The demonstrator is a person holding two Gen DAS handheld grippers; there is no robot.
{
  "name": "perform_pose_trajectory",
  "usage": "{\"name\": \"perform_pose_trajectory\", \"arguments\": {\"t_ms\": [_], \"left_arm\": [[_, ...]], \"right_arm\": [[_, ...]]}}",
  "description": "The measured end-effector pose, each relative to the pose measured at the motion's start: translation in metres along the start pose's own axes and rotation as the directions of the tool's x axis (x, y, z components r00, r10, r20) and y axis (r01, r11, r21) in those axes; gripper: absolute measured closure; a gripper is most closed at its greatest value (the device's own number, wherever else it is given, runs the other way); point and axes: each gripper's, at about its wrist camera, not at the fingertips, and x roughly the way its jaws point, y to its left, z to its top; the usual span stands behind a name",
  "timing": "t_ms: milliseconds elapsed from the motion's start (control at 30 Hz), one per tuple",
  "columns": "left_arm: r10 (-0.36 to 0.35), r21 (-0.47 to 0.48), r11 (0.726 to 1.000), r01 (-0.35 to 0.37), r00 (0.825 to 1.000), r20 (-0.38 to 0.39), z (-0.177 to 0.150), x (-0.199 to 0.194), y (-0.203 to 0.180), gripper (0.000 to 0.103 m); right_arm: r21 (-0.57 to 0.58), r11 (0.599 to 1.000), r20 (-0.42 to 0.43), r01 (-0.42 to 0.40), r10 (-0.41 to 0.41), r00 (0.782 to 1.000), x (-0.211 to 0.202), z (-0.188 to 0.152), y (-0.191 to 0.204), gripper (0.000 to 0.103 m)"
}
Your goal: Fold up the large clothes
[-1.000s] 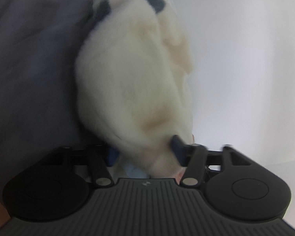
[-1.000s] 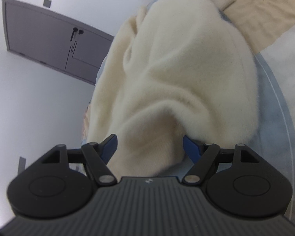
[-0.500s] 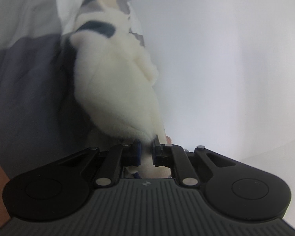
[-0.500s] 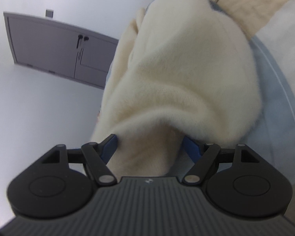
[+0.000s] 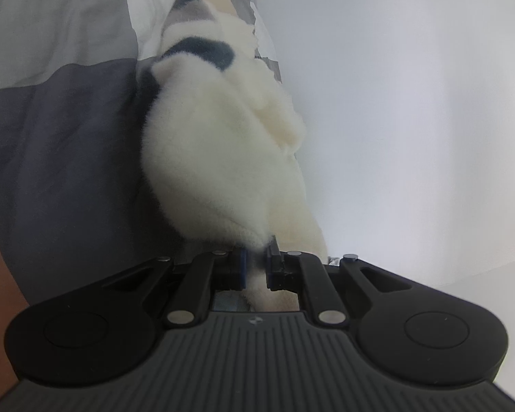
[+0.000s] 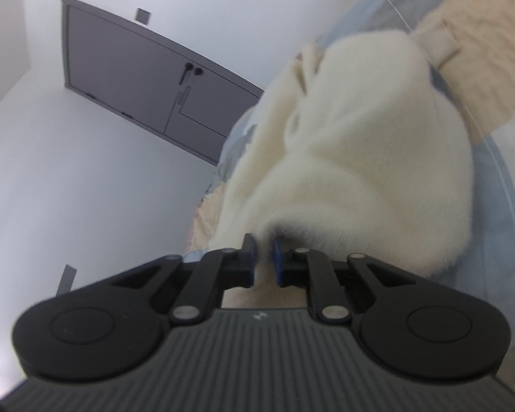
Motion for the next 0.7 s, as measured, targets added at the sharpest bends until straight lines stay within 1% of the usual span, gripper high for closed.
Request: {"name": "perform_pose_trajectory", "arguments": {"t_ms": [100,167,233,300,333,367,400,467,533,567,600,633,667,700], "left_arm": [[0.046,-0.011,0.999,-0.046,0.999,-0.025,0.003,0.018,0.003,0.091],[0.098,-0.012,0.995,-0.099,0.994,-0.053,0.000,0.024,0.005,0.091],[0.159,-0.002,0.987,-0.160,0.985,-0.070,-0.006,0.027,0.009,0.091],[0.192,0.010,0.981,-0.192,0.978,-0.082,-0.008,0.031,0.010,0.090],[0.199,0.014,0.980,-0.198,0.976,-0.084,-0.007,0.033,0.010,0.088],[0.204,0.012,0.979,-0.204,0.975,-0.086,-0.006,0.034,0.010,0.080],[0.205,0.006,0.979,-0.205,0.975,-0.086,-0.005,0.034,0.011,0.076],[0.191,-0.016,0.981,-0.193,0.978,-0.079,-0.002,0.036,0.012,0.053],[0.185,-0.030,0.982,-0.187,0.981,-0.065,0.000,0.033,0.013,0.046],[0.192,-0.031,0.981,-0.194,0.980,-0.060,0.001,0.032,0.013,0.046],[0.200,-0.035,0.979,-0.203,0.978,-0.058,0.002,0.032,0.014,0.045],[0.205,-0.044,0.977,-0.207,0.977,-0.055,0.003,0.032,0.015,0.045],[0.204,-0.055,0.977,-0.207,0.978,-0.050,0.004,0.033,0.017,0.045],[0.207,-0.062,0.976,-0.210,0.977,-0.047,0.006,0.033,0.018,0.044]], "right_arm": [[-0.026,0.999,-0.003,0.036,-0.036,0.999,-0.016,-0.004,0.005,0.093],[-0.042,0.994,-0.022,0.102,-0.103,0.994,-0.019,-0.007,0.005,0.093],[-0.042,0.980,-0.056,0.192,-0.194,0.979,-0.015,-0.012,-0.001,0.094],[-0.048,0.962,-0.082,0.269,-0.272,0.959,-0.008,-0.015,-0.006,0.094],[-0.049,0.955,-0.093,0.291,-0.295,0.951,-0.006,-0.016,-0.009,0.093],[-0.048,0.952,-0.101,0.302,-0.305,0.947,-0.003,-0.017,-0.011,0.093],[-0.046,0.951,-0.105,0.306,-0.309,0.945,-0.002,-0.017,-0.012,0.091],[-0.036,0.954,-0.098,0.298,-0.300,0.949,-0.004,-0.015,-0.014,0.091],[-0.014,0.959,-0.095,0.282,-0.283,0.955,-0.005,-0.014,-0.017,0.088],[-0.004,0.960,-0.095,0.278,-0.277,0.956,-0.006,-0.014,-0.016,0.081],[0.006,0.962,-0.093,0.274,-0.272,0.958,-0.006,-0.013,-0.017,0.064],[0.017,0.964,-0.087,0.266,-0.263,0.961,-0.009,-0.013,-0.017,0.053],[0.028,0.967,-0.079,0.255,-0.252,0.964,-0.011,-0.013,-0.016,0.035],[0.035,0.969,-0.068,0.244,-0.242,0.968,-0.013,-0.012,-0.017,0.033]]}}
